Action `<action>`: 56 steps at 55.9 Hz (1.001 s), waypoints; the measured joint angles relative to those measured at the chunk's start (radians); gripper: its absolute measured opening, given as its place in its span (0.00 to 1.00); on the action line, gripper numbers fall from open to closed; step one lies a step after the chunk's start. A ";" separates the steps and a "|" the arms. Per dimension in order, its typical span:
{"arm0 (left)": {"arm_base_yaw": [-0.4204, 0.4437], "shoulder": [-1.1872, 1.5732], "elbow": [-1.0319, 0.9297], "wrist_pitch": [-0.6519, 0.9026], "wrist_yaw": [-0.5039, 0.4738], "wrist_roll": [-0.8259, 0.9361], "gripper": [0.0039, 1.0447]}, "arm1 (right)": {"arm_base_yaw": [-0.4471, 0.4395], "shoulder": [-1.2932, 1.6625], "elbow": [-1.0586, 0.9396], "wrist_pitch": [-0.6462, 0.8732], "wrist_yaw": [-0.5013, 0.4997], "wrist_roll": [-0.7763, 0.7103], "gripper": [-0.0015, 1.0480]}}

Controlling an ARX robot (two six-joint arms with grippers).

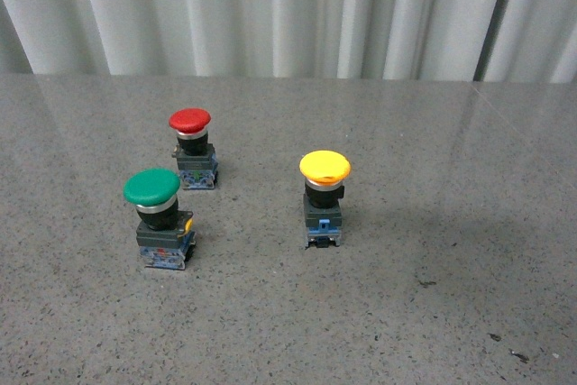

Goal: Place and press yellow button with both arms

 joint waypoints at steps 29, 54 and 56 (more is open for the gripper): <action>0.001 0.000 0.000 0.000 0.000 0.000 0.94 | -0.267 -0.699 -0.359 -0.444 0.225 -0.331 0.02; 0.001 0.000 0.000 0.000 -0.002 0.000 0.94 | -0.458 -0.872 -0.492 -0.496 0.054 -0.358 0.02; 0.001 0.000 0.000 0.000 -0.001 0.000 0.94 | -0.456 -0.883 -0.499 -0.500 0.053 -0.358 0.02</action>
